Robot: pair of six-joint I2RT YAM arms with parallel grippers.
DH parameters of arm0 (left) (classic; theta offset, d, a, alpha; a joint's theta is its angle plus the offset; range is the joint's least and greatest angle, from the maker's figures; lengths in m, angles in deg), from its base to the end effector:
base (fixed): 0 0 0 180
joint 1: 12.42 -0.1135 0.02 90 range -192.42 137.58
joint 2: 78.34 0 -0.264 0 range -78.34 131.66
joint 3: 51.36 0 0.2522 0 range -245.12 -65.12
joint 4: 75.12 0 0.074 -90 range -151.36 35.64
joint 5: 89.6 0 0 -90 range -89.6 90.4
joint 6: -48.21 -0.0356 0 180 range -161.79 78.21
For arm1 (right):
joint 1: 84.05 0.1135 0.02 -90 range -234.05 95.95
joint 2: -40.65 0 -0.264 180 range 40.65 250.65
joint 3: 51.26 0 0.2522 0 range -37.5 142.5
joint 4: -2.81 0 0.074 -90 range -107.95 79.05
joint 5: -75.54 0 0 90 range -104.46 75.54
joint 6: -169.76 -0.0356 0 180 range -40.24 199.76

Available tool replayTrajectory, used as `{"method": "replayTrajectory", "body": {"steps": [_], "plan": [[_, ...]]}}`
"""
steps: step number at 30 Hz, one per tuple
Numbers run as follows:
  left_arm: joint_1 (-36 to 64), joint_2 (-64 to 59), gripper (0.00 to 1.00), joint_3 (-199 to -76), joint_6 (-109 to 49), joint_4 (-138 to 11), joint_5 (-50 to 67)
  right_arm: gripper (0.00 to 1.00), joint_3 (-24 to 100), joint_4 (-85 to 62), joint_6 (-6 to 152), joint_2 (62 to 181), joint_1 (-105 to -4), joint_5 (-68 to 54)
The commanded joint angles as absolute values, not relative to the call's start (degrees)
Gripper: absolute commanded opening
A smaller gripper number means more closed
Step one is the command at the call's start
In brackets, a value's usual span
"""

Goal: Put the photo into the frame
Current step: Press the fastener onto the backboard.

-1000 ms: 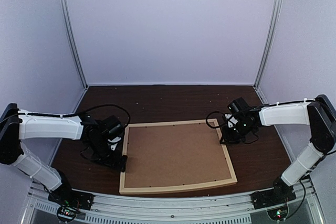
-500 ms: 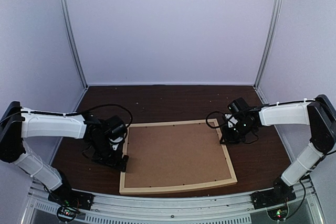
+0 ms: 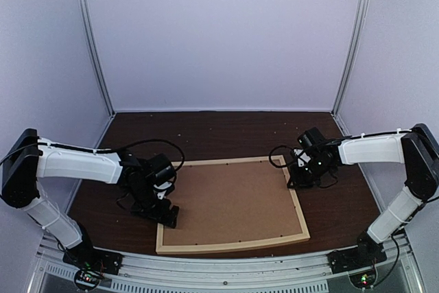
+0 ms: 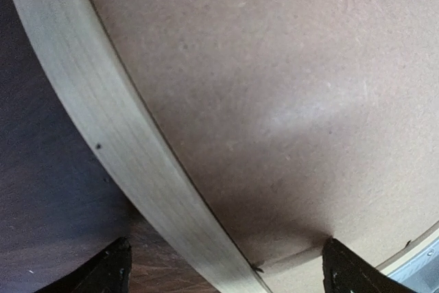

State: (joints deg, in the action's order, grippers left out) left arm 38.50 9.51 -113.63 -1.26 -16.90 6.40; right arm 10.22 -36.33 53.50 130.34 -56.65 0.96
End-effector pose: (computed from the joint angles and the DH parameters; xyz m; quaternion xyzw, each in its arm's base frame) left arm 0.1543 -0.1959 0.1597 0.0931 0.9928 -0.0751 0.0003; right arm 0.2465 0.1384 0.1583 -0.0360 0.9714 0.2052 0.1143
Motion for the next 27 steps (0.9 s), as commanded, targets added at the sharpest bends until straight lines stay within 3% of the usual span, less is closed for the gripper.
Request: {"method": "replayTrajectory", "body": {"steps": [1,11,19,27], "plan": [[39.7,8.5,0.98,-113.2,-1.1,-21.4,4.7,0.05,7.6,-36.6,51.9,134.3,-56.3,-0.3],[39.7,0.8,0.98,-113.5,-3.8,-20.0,2.6,0.05,7.8,-36.1,52.1,134.9,-56.3,0.1],[39.6,3.7,0.97,-116.0,-2.0,-8.8,-6.3,0.05,7.3,-35.7,52.1,135.1,-56.3,0.2],[39.5,4.0,0.97,-114.5,-0.7,-8.2,-7.1,0.05,7.0,-35.3,52.0,135.6,-56.3,0.6]]}}
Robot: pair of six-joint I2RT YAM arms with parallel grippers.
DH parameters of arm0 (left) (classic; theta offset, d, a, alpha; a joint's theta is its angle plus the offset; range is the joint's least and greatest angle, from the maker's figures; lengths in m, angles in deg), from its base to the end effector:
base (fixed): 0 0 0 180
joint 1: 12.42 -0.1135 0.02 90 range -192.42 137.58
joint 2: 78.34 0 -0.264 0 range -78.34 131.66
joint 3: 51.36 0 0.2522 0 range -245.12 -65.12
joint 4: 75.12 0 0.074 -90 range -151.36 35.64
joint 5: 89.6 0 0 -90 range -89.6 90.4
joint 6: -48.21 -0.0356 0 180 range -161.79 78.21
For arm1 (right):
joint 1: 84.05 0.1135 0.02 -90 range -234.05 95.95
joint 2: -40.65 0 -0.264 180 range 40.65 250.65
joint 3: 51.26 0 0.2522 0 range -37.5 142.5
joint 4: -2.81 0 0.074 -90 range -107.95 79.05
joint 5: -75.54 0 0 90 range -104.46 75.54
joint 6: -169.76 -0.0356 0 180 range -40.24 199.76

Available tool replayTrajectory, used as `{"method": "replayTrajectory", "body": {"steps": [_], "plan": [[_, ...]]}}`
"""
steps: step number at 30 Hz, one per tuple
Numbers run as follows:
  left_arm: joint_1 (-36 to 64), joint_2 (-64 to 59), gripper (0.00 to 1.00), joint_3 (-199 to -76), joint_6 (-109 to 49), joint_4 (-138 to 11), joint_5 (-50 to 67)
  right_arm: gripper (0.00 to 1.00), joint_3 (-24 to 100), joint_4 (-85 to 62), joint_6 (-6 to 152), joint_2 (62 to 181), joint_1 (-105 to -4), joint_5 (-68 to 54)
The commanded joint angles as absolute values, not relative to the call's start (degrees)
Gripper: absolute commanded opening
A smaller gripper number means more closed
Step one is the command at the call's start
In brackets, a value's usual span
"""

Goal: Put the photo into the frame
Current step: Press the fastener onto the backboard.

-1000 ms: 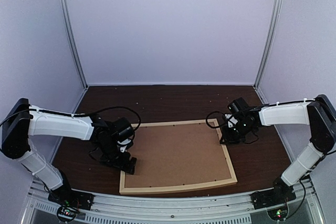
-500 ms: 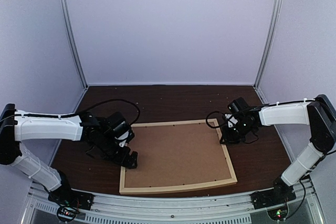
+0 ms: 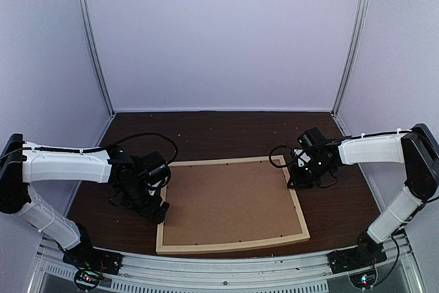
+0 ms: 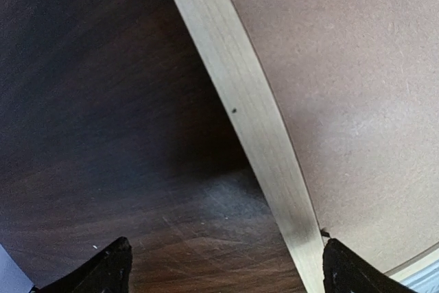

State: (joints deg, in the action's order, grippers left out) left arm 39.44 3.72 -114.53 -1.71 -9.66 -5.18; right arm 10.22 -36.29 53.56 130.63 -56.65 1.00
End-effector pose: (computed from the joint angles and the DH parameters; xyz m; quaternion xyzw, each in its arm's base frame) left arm 0.1466 -0.1811 0.1844 0.1000 0.9926 -0.0016 0.0692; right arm 0.2467 0.1386 0.1570 -0.0363 0.9717 0.2046 0.1123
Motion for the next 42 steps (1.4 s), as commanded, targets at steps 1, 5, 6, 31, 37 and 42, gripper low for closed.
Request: {"method": "replayTrajectory", "body": {"steps": [1,5,6,31,37,42], "plan": [[39.5,4.4,0.97,-114.6,-0.8,-8.5,-7.0,0.05,7.0,-35.3,52.0,135.6,-56.3,0.5],[39.5,6.2,0.97,-114.8,-1.3,-9.1,-6.7,0.05,7.1,-35.4,52.0,135.5,-56.3,0.6],[39.5,6.5,0.97,-114.9,-1.3,-9.3,-6.5,0.05,7.1,-35.5,52.1,135.4,-56.3,0.5],[39.7,6.7,0.96,-113.3,-0.6,-14.6,-0.5,0.04,7.1,-35.0,52.2,136.5,-56.3,0.6],[39.7,2.1,0.96,-114.5,-3.8,-17.9,1.8,0.04,7.0,-34.7,52.1,136.7,-56.3,0.5],[40.1,-0.1,0.96,-114.4,-8.3,-22.6,7.1,0.04,7.3,-34.7,52.2,137.3,-56.3,0.8]]}}
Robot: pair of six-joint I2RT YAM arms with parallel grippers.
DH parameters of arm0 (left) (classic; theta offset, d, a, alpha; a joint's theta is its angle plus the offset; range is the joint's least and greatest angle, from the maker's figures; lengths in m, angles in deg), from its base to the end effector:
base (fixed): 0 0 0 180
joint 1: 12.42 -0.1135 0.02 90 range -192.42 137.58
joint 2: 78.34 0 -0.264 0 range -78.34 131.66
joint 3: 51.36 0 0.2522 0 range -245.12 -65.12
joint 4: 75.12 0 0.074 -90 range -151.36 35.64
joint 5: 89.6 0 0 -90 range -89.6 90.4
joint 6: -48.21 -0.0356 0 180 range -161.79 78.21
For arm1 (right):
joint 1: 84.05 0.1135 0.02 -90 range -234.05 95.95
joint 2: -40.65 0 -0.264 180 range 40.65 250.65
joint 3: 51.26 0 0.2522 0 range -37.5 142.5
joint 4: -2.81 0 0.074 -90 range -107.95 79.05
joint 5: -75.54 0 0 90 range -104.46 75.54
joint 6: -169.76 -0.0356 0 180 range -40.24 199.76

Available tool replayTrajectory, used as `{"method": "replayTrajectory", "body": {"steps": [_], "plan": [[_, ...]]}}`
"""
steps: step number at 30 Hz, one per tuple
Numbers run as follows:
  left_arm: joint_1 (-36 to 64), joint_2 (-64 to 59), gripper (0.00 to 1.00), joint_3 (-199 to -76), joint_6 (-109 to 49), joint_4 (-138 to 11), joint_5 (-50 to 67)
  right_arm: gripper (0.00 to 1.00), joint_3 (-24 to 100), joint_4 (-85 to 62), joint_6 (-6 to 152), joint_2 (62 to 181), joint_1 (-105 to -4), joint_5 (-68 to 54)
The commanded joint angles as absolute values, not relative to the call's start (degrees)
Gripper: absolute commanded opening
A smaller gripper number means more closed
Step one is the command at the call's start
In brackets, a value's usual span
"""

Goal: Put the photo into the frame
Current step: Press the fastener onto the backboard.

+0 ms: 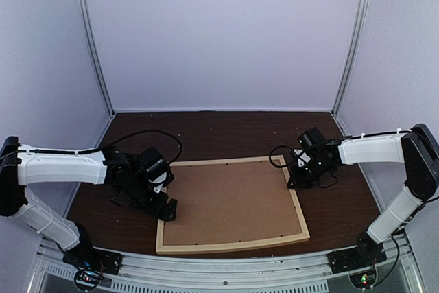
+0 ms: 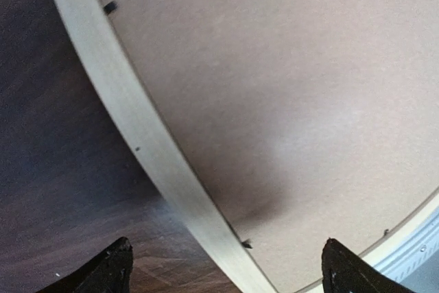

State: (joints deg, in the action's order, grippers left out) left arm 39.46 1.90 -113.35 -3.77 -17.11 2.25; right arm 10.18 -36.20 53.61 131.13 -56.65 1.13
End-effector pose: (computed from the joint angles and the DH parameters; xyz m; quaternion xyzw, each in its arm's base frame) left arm 0.1477 -0.1901 0.1883 0.1217 0.9852 -0.0958 0.0733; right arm 0.2470 0.1388 0.1546 -0.0364 0.9723 0.2038 0.1084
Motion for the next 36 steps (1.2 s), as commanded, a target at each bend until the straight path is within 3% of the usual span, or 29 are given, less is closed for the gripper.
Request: {"method": "replayTrajectory", "body": {"steps": [1,17,24,28,36], "plan": [[40.5,-0.3,0.96,-114.7,-9.4,-23.2,7.8,0.04,7.4,-34.7,52.2,137.4,-56.3,0.8],[45.0,3.9,0.96,-120.4,-16.0,-24.0,8.3,0.04,9.1,-36.5,53.1,138.2,-56.3,0.3],[44.8,5.7,0.96,-122.8,-12.0,-17.6,-4.7,0.09,9.9,-39.1,53.4,134.9,-56.3,-0.4],[42.1,5.9,0.96,-122.8,-9.5,-14.9,-9.2,0.09,10.7,-40.7,53.8,134.0,-56.3,-0.9],[30.5,6.1,0.88,-119.5,-8.4,-17.0,-2.5,0.2,11.5,-42.2,53.7,131.5,-56.3,-1.8]]}}
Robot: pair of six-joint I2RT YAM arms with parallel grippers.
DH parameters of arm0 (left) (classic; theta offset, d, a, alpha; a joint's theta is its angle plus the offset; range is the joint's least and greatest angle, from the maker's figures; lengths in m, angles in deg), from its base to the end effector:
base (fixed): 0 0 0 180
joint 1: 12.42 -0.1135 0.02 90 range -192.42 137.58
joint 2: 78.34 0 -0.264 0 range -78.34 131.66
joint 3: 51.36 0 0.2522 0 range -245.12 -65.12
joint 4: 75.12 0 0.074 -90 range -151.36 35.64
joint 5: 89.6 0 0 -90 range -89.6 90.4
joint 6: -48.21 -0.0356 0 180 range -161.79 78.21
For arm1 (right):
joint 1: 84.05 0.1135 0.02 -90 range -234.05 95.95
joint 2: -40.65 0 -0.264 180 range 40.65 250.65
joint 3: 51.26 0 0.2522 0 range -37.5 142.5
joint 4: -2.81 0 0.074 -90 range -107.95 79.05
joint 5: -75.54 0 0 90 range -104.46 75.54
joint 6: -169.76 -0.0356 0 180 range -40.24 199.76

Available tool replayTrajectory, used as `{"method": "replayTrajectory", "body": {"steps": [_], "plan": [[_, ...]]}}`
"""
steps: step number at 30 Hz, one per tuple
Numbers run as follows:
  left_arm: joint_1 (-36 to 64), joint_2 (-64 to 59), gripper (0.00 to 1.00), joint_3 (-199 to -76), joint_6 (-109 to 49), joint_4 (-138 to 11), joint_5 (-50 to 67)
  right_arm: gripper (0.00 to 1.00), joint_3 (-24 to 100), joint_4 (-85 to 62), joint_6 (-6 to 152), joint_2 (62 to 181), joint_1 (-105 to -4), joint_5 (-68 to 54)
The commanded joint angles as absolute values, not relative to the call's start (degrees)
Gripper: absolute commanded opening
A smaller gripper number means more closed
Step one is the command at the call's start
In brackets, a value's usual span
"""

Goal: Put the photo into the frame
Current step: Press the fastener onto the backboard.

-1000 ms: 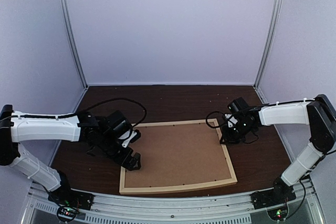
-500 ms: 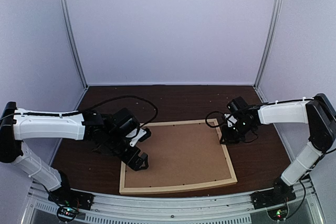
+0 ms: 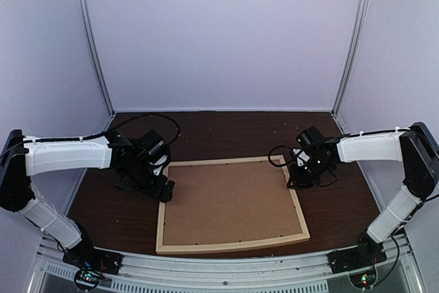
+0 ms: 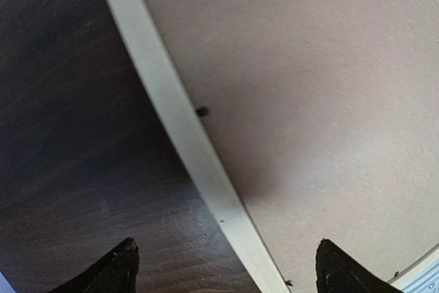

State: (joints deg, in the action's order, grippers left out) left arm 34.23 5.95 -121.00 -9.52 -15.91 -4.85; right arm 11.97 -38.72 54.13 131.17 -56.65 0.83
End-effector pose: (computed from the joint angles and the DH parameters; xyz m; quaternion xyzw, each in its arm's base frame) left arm 0.1864 -0.1928 0.2073 0.1174 0.9821 -0.0541 0.1371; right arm 0.2493 0.1398 0.1608 -0.0395 0.9737 0.1983 0.1046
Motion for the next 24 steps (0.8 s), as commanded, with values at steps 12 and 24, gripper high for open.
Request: {"method": "replayTrajectory", "body": {"steps": [12,24], "plan": [[26.5,13.5,0.58,-120.8,-10.6,-20.8,5.1,0.31,12.4,-43.7,54.1,131.3,-56.3,-3.0],[26.1,16.0,0.36,-119.6,-11.1,-24.0,8.1,0.4,15.1,-45.5,54.6,131.1,-56.4,-6.2]]}}
